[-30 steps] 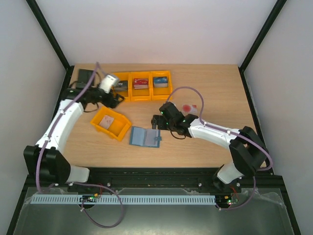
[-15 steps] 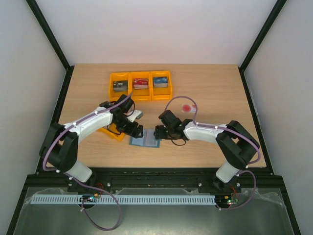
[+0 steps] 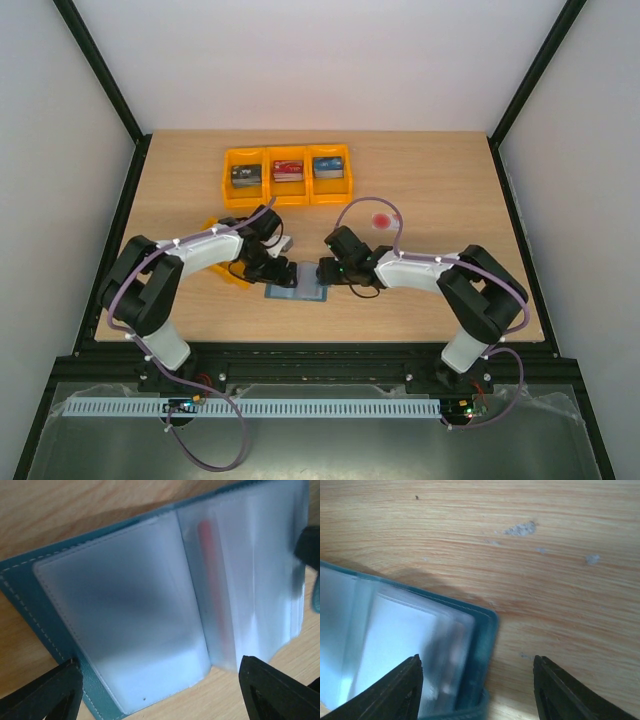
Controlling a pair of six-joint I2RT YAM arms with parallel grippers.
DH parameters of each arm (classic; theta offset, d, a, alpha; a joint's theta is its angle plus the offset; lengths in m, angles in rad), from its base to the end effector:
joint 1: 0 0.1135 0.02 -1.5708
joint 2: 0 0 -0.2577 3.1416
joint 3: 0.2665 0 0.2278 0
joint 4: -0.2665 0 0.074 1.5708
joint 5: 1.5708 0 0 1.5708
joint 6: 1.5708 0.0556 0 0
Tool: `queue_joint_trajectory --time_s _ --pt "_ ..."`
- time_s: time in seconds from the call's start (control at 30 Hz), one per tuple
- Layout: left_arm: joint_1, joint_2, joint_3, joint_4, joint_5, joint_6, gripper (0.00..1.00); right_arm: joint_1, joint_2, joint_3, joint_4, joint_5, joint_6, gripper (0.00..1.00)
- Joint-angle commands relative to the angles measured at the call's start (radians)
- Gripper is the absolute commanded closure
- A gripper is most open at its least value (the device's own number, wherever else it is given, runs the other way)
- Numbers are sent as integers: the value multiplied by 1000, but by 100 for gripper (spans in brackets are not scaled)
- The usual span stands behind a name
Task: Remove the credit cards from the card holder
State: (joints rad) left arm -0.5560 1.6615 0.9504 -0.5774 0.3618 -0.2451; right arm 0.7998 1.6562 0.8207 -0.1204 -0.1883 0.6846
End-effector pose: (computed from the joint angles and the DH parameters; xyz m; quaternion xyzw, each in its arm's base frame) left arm 0.2309 -0.1667 0.1512 0.1758 0.9582 -0.2180 0.0580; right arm 0.2072 0.2282 0.1425 -0.0830 0.9457 0.2697 0.1615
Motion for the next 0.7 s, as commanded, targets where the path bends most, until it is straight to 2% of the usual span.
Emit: queue_joint_trajectory --time_s 0.0,0.2,0.5,0.57,0.63,0.67 --pt "-4 44 -11 84 82 -35 14 -1 40 -27 20 -44 -16 43" --pt "-27 68 -1 134 173 -33 16 -1 36 -48 155 -211 -4 57" --pt "-31 96 11 168 187 -29 17 -1 26 -66 286 -337 21 80" --pt "-32 99 12 170 189 -29 17 -2 23 -66 326 -389 20 82" --pt "-33 96 11 170 191 -25 20 -1 23 -65 363 -448 26 84" --pt "-33 93 10 171 193 -24 25 -2 21 -65 381 -462 34 84"
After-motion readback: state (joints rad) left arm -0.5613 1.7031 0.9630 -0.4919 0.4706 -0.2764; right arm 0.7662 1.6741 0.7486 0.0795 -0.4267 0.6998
